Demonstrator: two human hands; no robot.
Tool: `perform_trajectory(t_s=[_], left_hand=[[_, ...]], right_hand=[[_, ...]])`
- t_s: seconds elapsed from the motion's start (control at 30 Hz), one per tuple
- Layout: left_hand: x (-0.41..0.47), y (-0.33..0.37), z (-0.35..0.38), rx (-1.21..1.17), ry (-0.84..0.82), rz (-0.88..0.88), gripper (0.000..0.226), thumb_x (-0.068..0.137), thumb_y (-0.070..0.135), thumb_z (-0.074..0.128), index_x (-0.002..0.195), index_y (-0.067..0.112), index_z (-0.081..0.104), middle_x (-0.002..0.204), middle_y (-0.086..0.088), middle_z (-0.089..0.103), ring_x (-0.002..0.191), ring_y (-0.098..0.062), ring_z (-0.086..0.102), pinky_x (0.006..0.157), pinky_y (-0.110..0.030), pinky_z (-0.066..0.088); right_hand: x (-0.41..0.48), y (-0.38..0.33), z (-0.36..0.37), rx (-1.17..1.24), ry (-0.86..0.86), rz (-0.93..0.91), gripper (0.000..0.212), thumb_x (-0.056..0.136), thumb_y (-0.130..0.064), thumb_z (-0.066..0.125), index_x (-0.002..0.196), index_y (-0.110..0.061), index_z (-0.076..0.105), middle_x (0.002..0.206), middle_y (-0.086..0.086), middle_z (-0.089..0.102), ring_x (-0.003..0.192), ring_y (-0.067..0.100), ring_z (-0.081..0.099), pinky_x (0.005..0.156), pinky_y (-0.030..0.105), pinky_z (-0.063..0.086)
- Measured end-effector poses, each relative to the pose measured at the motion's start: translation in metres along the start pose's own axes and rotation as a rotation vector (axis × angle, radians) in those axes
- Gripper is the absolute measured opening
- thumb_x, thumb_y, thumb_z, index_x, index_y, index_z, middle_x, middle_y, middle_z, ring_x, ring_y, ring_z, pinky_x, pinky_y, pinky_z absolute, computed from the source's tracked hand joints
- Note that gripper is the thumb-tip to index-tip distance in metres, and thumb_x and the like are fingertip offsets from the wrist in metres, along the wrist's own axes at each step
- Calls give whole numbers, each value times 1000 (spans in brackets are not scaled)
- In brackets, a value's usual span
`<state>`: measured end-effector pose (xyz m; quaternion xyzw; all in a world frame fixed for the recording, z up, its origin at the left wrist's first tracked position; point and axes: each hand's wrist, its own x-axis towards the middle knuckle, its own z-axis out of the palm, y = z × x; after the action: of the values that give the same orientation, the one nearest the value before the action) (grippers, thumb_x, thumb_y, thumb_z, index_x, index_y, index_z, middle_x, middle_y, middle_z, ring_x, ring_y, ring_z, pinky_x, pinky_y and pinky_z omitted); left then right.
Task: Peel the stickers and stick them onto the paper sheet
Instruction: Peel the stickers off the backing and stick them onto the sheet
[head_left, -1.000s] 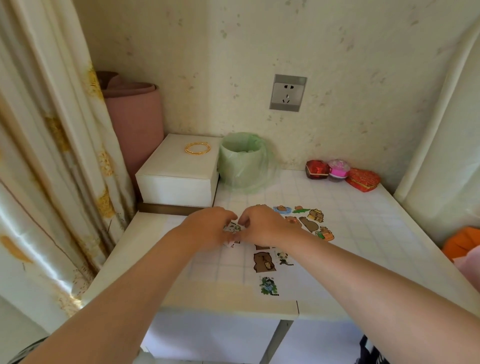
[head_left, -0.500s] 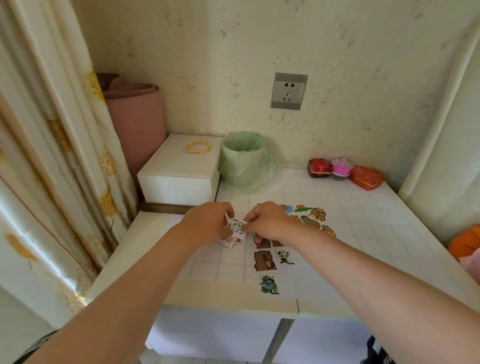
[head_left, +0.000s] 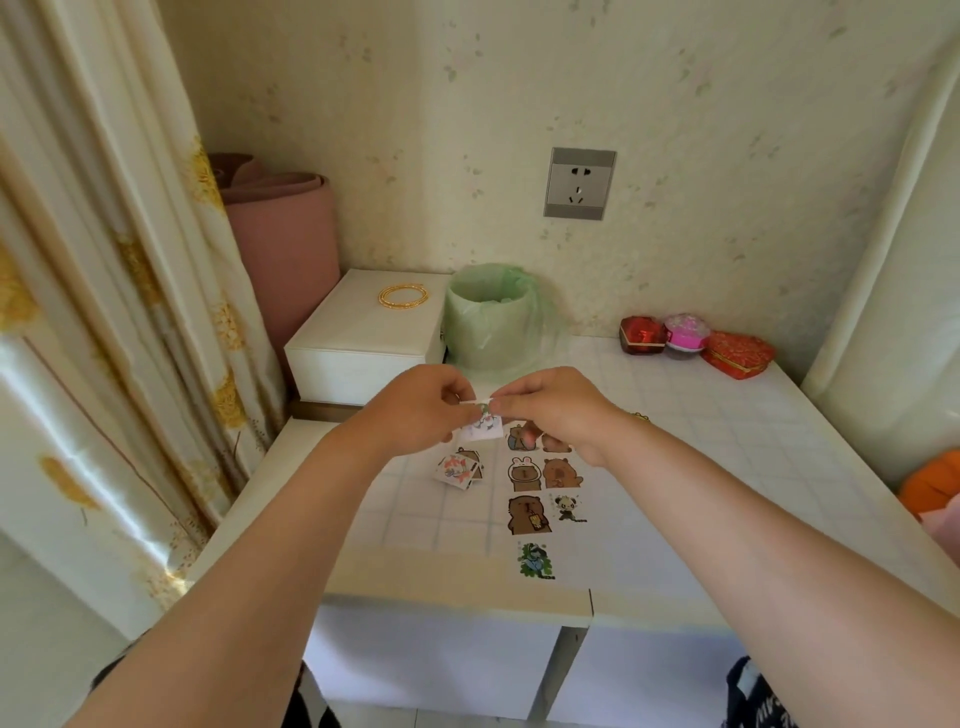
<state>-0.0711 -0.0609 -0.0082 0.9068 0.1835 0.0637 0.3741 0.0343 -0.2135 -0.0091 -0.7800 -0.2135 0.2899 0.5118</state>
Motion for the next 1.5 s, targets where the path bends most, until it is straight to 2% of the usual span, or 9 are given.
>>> perform_trajectory(t_s=[0.2,0.43,0.7,0.83,0.93,1.1,1.27,1.4,1.5], left_hand=[[-11,25,6,-199,28,-39,4,89,20,66,90,16,63,80,-1,65,61,-12,64,71,-34,58],[-20,44,20,-412,40,-83,12,90,18,68,96,7,69,80,-4,67,62,-15,65,67,-36,62],[-18,56,36,-448,73,-65,8,90,18,69,92,9,70,89,-11,70,64,-14,69,60,-32,61],[-10,62,48,-455,85,-39,7,91,17,69,91,10,69,81,-6,71,57,-10,68,58,-29,60],[-4,62,53,-456,109,-33,4,92,15,66,92,12,69,82,-8,71,62,-18,72,51,-24,55],[-1,60,49,-450,87,4,7,92,15,64,91,18,70,91,-12,73,69,-22,74,53,-22,54],[-3,62,47,-498,24,0,5,93,14,65,94,13,70,91,-13,73,71,-27,74,54,-22,54],[-1,63,49,-499,16,-22,7,92,17,67,96,12,71,90,-11,74,72,-28,75,55,-24,56],[1,62,53,-466,34,-32,8,91,18,69,96,12,71,90,-12,74,70,-27,75,56,-25,58]], right_hand=[[-18,3,-11,56,81,-81,5,86,-19,75,90,-15,76,71,-4,73,44,13,53,51,27,35],[-39,12,-18,-113,272,-311,9,84,-22,72,76,-27,73,68,-13,70,58,16,68,68,45,62],[-41,31,-30,-363,422,-497,7,83,-29,74,77,-31,71,73,-21,68,63,3,65,62,35,57],[-35,35,-37,-507,512,-505,7,82,-31,72,77,-30,67,72,-24,65,61,-1,59,57,29,52],[-31,35,-40,-412,441,-458,8,84,-27,72,77,-29,68,73,-19,68,56,2,61,57,27,52],[-34,24,-51,173,106,-158,12,93,-20,67,85,-13,74,75,-4,74,52,14,58,53,28,41],[-30,30,-56,138,54,-121,14,92,-26,70,89,-13,76,86,15,74,57,12,60,53,25,39],[-26,33,-52,30,125,-228,17,96,-21,65,84,-13,74,72,4,70,53,12,58,56,28,51],[-25,36,-49,-103,172,-298,20,97,-20,62,83,-12,72,76,13,71,51,13,58,63,34,53]])
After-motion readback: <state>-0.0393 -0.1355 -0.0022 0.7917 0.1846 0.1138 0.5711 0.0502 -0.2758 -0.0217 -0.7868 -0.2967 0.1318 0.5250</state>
